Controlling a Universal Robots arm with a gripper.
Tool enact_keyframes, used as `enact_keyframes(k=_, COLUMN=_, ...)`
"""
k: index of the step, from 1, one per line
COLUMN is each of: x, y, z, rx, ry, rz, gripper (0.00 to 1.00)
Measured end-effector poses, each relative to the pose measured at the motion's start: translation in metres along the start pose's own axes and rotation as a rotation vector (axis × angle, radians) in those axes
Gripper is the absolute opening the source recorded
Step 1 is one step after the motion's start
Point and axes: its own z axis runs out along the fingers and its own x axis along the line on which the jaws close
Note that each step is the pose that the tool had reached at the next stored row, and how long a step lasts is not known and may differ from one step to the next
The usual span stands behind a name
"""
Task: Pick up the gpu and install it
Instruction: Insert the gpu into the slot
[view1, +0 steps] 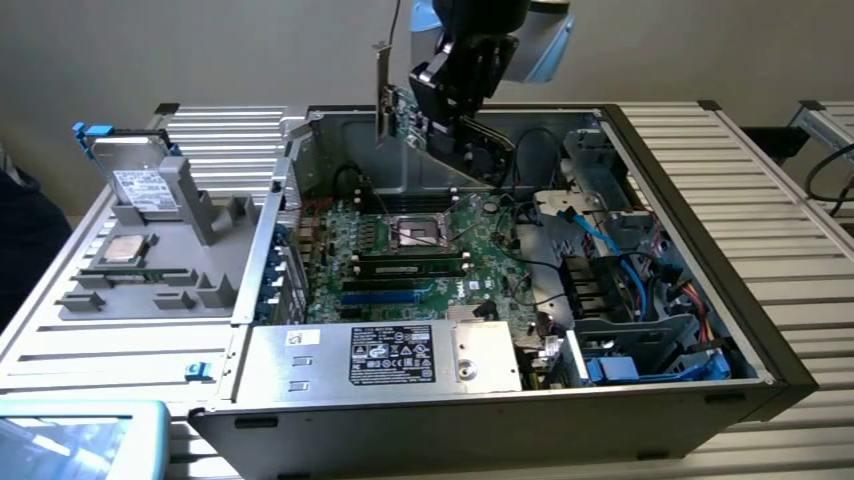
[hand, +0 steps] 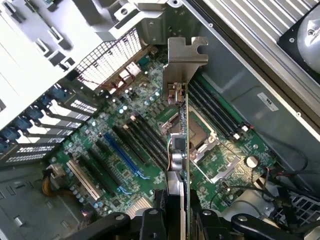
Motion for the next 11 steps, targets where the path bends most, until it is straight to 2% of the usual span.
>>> enact_keyframes(k=7, x=0.0000, y=-0.0001, z=0.0009, rx=0.0041, ry=0.0128, rz=-0.127, gripper=0.28)
enact_keyframes(k=11, x=-0.0001, y=-0.0001, z=0.0014, rx=0.0091, ry=0.0180, rz=-0.200, gripper=0.28)
